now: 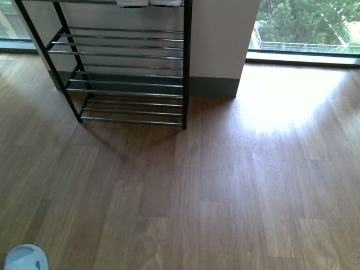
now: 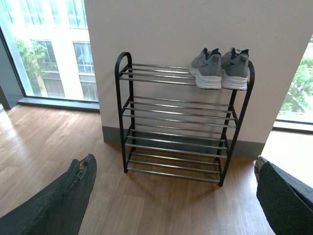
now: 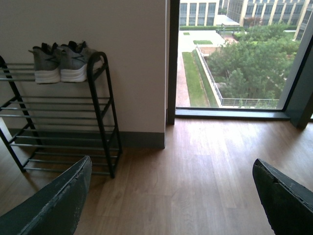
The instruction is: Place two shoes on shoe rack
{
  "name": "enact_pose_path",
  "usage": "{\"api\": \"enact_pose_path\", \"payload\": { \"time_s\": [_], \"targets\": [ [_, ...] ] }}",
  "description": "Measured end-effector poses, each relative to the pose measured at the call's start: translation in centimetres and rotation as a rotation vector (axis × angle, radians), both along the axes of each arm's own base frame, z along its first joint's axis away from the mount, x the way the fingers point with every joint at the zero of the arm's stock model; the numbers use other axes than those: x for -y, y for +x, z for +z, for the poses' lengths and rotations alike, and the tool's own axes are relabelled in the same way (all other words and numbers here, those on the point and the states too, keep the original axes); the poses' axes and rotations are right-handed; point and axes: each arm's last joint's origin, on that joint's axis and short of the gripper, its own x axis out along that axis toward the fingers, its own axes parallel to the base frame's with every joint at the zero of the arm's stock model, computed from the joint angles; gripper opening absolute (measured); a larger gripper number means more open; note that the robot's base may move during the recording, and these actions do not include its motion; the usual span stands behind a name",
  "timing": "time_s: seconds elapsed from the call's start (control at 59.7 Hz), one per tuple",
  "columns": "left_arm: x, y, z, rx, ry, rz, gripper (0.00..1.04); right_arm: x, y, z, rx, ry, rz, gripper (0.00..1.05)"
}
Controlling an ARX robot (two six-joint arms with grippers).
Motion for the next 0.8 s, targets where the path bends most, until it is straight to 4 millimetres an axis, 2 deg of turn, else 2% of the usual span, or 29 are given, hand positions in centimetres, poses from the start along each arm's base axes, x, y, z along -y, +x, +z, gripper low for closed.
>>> {"api": "enact_pose_path", "payload": {
  "time_s": [0.804],
  "targets": [
    [0.00,0.00,0.00,0.000,0.000,0.001,0.95,-0.01,0.00,0.00,0.000,0.000,0.004,0.96]
  ]
}}
